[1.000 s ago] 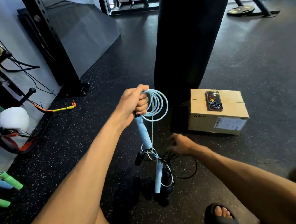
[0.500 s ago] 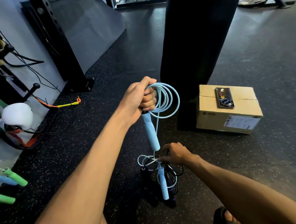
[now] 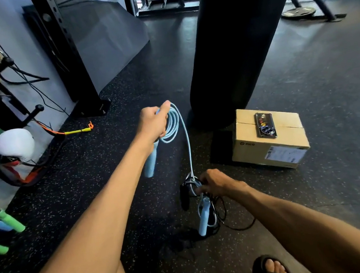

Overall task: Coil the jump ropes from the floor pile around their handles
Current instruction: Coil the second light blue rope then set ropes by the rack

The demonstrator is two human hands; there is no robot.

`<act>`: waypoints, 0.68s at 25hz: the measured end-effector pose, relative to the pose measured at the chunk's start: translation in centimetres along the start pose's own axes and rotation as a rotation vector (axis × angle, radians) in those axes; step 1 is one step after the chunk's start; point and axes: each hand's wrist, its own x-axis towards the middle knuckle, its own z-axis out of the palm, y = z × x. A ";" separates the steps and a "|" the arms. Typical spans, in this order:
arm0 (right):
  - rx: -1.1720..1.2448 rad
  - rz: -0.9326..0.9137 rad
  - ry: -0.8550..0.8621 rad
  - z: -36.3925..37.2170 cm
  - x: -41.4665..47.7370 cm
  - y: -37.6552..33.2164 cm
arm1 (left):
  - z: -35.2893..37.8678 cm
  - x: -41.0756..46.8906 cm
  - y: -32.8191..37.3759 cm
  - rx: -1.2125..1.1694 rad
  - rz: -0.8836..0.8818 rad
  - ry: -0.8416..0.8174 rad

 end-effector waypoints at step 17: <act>0.136 -0.177 0.440 -15.6 -5.7 -3.1 | 5.5 -4.4 -1.1 -0.003 -0.166 -0.213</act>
